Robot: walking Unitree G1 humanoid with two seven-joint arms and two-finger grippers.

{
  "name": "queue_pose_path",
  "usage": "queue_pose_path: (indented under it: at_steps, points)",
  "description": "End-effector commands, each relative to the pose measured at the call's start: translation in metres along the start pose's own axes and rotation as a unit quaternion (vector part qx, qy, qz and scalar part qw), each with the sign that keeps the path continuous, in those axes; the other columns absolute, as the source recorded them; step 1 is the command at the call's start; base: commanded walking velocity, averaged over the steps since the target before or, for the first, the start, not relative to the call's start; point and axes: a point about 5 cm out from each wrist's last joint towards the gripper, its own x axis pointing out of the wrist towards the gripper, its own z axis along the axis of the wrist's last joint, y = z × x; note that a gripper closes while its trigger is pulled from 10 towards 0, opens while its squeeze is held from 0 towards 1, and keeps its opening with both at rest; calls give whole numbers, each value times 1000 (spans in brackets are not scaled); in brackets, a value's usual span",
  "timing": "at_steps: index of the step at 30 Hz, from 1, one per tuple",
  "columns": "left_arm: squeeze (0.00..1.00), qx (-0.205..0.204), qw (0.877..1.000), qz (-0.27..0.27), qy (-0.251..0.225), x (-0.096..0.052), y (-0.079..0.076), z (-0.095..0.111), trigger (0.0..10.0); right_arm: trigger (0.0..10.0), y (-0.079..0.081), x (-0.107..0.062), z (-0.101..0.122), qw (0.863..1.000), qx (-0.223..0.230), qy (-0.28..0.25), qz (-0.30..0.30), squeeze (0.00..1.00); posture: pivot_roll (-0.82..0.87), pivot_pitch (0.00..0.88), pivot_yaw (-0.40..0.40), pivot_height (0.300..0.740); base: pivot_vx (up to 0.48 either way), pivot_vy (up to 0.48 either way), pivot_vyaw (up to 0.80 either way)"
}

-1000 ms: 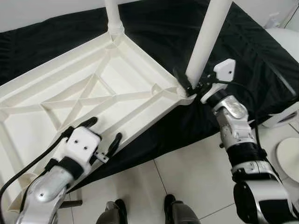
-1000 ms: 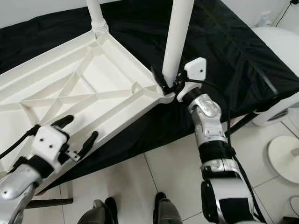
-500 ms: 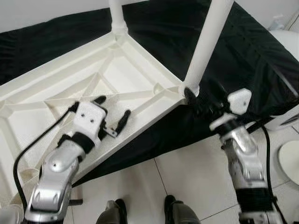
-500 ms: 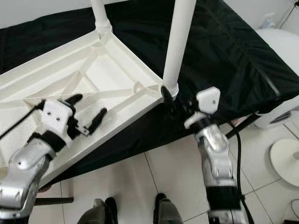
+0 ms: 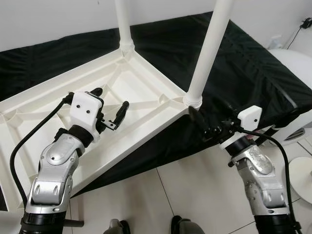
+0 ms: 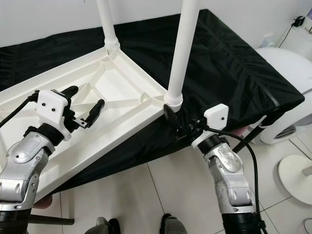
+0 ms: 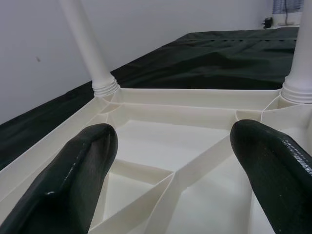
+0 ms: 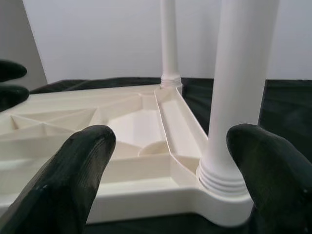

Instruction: Building children table

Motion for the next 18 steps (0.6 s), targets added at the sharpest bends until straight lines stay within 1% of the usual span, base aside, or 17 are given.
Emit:
queue_pose_path:
  at_steps: [1, 2, 3, 4, 5, 6, 7, 8, 9, 11, 14, 16, 18]
  points:
    - [0, 0, 1000, 12, 6, -5, -5, 1, 10000, 10000, -3, 4, -3, 999, 17, 19, 46, 0, -49, 189, 6, 740, 0, 0, 0]
    - [0, -3, 1000, 5, 6, -7, -8, 2, 10000, 10000, -6, 6, -3, 997, 19, 27, 65, 0, -49, 189, 6, 740, 0, 0, 0]
    - [0, -3, 1000, 5, 6, -7, -8, 2, 10000, 10000, -6, 6, -3, 997, 19, 27, 65, 0, -49, 189, 6, 740, 0, 0, 0]
    - [0, -5, 1000, 1, 3, -8, -10, 5, 10000, 10000, -9, 8, -3, 995, 24, 36, 84, 0, -43, 199, -1, 740, 0, 0, 0]
    - [0, -9, 1000, -4, -2, -8, -13, 8, 10000, 10000, -16, 10, -2, 994, 26, 43, 94, 0, -37, 210, -8, 740, 0, 0, 0]
    - [0, -9, 1000, -4, -2, -8, -13, 8, 10000, 10000, -16, 10, -2, 994, 26, 43, 94, 0, -37, 210, -8, 740, 0, 0, 0]
    - [0, -11, 1000, -7, -6, -9, -14, 12, 10000, 10000, -22, 12, 0, 993, 23, 51, 100, 0, -35, 213, -11, 740, 0, 0, 0]
    - [0, -11, 1000, -7, -6, -9, -14, 12, 10000, 10000, -22, 12, 0, 993, 23, 51, 100, 0, -35, 213, -11, 740, 0, 0, 0]
    - [0, -11, 1000, -15, -13, -9, -19, 17, 10000, 10000, -32, 14, 2, 992, 18, 64, 111, 0, -28, 228, -20, 740, 0, 0, 0]
    - [0, -13, 1000, -18, -17, -9, -21, 21, 10000, 10000, -35, 14, 3, 990, 21, 72, 123, 0, -25, 234, -23, 740, 0, 0, 0]
    - [0, -15, 999, -20, -20, -9, -22, 22, 10000, 10000, -36, 14, 3, 988, 25, 77, 132, 0, -25, 234, -23, 740, 0, 0, 0]
    - [0, -20, 999, -24, -23, -10, -25, 26, 10000, 10000, -38, 14, 4, 984, 30, 87, 155, 0, -25, 249, -25, 740, 0, 0, 0]
    - [0, -20, 999, -26, -24, -10, -27, 28, 10000, 10000, -41, 14, 5, 983, 29, 89, 158, 0, -25, 253, -27, 740, 0, 0, 0]
